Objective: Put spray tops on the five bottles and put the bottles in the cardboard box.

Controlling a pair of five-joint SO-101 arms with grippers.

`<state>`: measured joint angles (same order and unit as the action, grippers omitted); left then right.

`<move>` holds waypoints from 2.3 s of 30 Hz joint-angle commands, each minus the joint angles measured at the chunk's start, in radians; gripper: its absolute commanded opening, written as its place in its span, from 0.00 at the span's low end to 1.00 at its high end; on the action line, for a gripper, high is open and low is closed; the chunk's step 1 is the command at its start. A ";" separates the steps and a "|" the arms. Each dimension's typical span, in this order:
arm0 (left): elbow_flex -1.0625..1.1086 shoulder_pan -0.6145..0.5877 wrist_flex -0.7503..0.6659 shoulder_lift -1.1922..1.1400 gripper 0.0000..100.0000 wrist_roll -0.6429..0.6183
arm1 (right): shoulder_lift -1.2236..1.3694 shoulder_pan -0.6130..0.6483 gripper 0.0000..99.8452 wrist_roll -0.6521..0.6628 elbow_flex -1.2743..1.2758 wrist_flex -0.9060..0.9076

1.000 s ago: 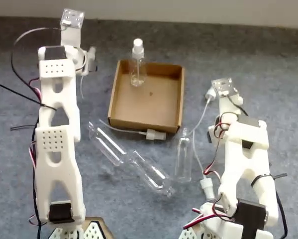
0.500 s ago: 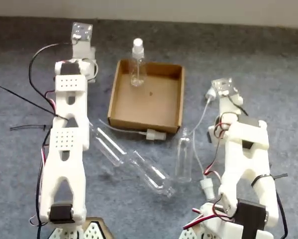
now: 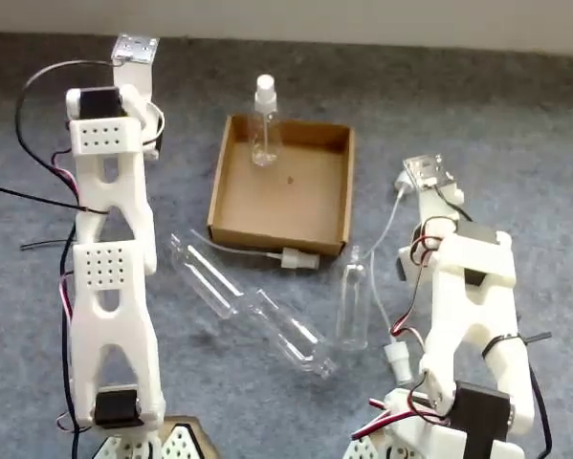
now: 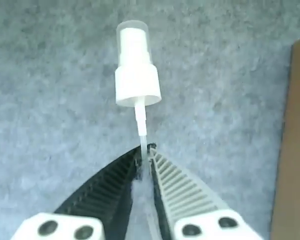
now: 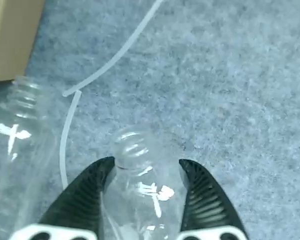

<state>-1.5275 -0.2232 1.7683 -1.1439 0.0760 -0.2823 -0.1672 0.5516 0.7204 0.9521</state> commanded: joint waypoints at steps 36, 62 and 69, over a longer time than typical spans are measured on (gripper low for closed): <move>2.080 -0.197 -0.322 1.363 0.19 0.528 | 0.005 -0.186 0.10 0.258 -0.010 0.056; 2.169 -0.094 -0.694 1.339 0.19 0.362 | 0.005 -0.243 0.11 0.262 0.068 -0.107; 2.098 -0.114 -0.775 1.086 0.14 0.358 | -0.004 -0.243 0.11 0.265 0.094 -0.105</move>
<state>0.6345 -0.3307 1.0165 0.0146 0.4442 -0.2716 -0.4158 0.8078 0.8170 0.8600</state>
